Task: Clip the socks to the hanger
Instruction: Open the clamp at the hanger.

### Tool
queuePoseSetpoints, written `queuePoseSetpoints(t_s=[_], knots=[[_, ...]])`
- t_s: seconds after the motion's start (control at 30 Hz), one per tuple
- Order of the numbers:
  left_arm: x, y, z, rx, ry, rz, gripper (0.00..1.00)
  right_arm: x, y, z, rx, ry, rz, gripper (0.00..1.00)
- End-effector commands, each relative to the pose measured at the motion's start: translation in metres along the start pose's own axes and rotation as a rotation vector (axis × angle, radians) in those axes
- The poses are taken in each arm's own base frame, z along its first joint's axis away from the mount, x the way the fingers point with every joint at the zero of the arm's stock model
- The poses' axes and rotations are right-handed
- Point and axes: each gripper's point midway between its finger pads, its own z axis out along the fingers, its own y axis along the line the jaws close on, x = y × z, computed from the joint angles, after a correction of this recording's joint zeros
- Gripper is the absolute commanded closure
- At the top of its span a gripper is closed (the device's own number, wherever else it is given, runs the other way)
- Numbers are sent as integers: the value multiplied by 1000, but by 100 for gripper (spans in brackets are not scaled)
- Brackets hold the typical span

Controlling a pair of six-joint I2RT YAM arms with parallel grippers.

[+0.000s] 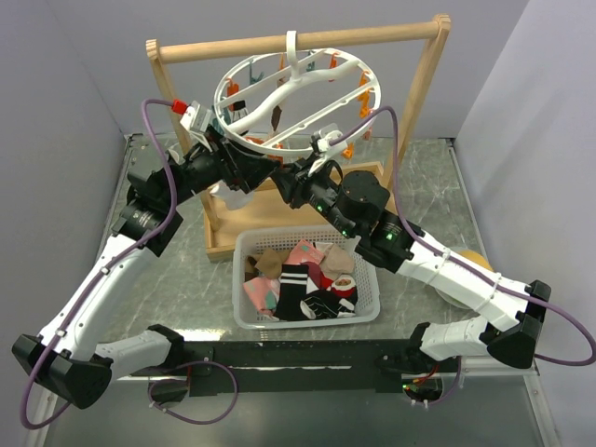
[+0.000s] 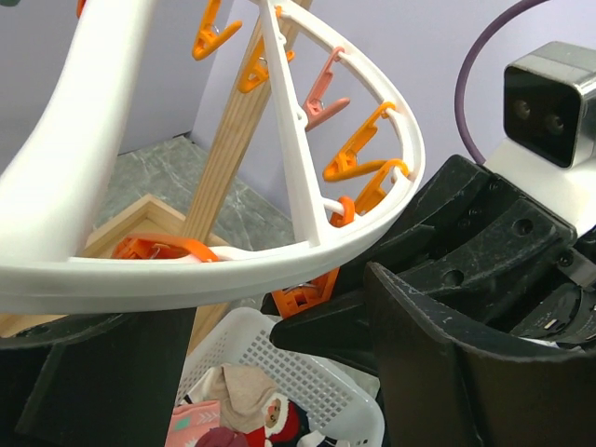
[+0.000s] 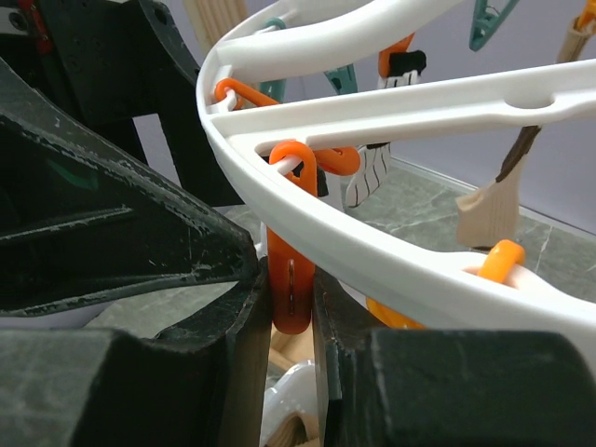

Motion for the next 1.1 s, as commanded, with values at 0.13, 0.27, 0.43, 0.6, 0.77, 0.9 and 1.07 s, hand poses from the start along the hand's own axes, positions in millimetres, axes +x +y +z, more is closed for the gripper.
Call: queuePoseSetpoints(t_s=[0.13,0.27,0.43,0.6,0.77,0.9,1.07], knots=[[-25,-21,3,74,-75,79,26,-8,20,2,-65,0,13,100],[-29,-21,6,73,-87,80,29,-4,19,3,-64,9,17,100],[-29,-22,7,77,-94,81,35,-3,20,4,-67,10,22,100],[-29,-18,7,61,-99,81,45,-5,20,4,-65,4,26,99],[-35,-18,7,51,-123,69,75,-2,21,6,-68,12,24,94],[-36,-15,6,23,-124,58,99,0,18,3,-58,13,22,86],[-35,-15,5,19,-123,32,99,-1,13,-4,-44,7,12,69]])
